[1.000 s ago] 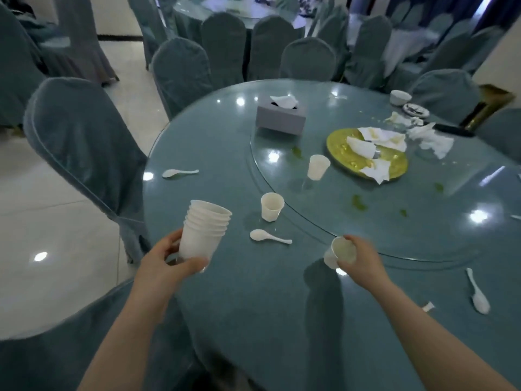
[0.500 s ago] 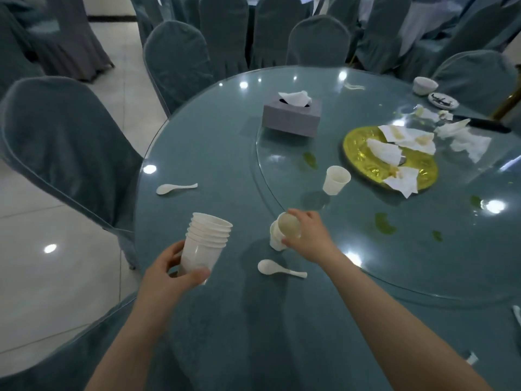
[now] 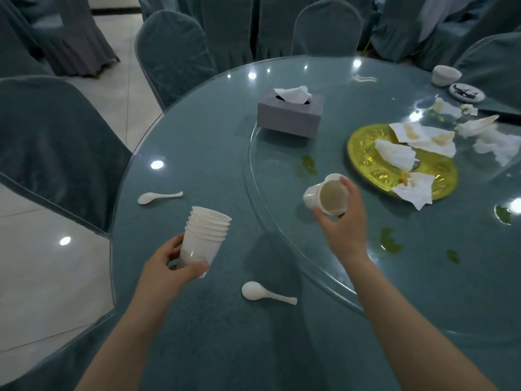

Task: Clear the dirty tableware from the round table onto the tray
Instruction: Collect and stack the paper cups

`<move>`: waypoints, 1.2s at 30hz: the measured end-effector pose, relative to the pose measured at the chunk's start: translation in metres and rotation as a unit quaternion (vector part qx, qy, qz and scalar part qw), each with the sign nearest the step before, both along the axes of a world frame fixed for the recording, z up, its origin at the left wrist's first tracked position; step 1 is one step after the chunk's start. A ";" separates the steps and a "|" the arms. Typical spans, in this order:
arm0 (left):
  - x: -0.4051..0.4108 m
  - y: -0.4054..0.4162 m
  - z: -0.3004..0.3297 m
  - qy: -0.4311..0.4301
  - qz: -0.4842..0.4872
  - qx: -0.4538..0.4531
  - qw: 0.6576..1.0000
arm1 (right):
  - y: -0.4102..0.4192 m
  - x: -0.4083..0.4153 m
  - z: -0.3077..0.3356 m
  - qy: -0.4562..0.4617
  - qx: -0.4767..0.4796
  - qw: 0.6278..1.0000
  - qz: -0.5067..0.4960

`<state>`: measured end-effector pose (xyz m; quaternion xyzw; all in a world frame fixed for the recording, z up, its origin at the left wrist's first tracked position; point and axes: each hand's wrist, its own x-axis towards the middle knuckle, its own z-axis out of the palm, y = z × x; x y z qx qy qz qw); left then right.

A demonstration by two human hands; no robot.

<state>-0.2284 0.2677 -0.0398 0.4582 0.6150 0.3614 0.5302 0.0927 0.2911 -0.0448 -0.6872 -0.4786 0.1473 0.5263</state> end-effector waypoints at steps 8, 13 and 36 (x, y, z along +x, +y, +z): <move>0.022 0.013 0.000 0.011 0.011 0.001 1.000 | 0.058 0.071 -0.012 -0.073 -0.138 0.987 -0.029; 0.023 0.011 0.001 0.009 0.018 -0.005 1.000 | 0.064 0.074 -0.036 -0.058 -0.209 0.976 0.026; -0.051 -0.077 0.077 0.151 -0.009 0.128 0.980 | -0.046 -0.169 0.074 0.245 -0.165 0.880 0.371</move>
